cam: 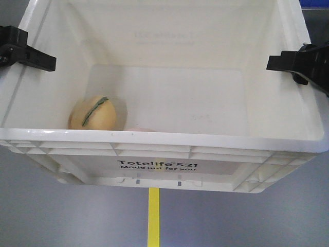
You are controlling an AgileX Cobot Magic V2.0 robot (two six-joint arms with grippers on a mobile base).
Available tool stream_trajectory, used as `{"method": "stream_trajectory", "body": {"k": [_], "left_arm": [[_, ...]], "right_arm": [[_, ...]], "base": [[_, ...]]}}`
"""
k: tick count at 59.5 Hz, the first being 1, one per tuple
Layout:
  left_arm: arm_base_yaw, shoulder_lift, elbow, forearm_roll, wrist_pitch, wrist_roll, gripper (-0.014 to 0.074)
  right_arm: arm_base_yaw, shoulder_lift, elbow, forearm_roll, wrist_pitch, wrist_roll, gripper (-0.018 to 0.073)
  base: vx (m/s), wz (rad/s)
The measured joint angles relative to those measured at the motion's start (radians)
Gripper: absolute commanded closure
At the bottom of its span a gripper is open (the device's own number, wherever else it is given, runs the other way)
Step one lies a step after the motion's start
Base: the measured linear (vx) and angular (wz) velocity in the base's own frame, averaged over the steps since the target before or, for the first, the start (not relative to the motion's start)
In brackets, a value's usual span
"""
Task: Place moving items into box and shelve
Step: 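Hold the tote with both grippers while the base drives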
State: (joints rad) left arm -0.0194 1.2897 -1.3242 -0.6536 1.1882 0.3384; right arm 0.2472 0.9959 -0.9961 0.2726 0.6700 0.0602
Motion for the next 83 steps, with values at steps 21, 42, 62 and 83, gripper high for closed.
{"method": "stream_trajectory", "body": {"k": [21, 42, 62, 83], "left_arm": [[0.000, 0.000, 0.000, 0.000, 0.000, 0.000, 0.0600], [0.000, 0.000, 0.000, 0.000, 0.001, -0.001, 0.0600], [0.000, 0.000, 0.000, 0.000, 0.001, -0.001, 0.0600], [0.000, 0.000, 0.000, 0.000, 0.001, -0.002, 0.0600]], "right_arm": [[0.000, 0.000, 0.000, 0.000, 0.001, -0.002, 0.0565], [0.000, 0.000, 0.000, 0.000, 0.001, -0.004, 0.0565], [0.000, 0.000, 0.000, 0.000, 0.001, -0.004, 0.0565], [0.000, 0.000, 0.000, 0.000, 0.001, -0.004, 0.0565]], "base": [[0.31, 0.04], [0.35, 0.12], [0.39, 0.14], [0.42, 0.09]]}}
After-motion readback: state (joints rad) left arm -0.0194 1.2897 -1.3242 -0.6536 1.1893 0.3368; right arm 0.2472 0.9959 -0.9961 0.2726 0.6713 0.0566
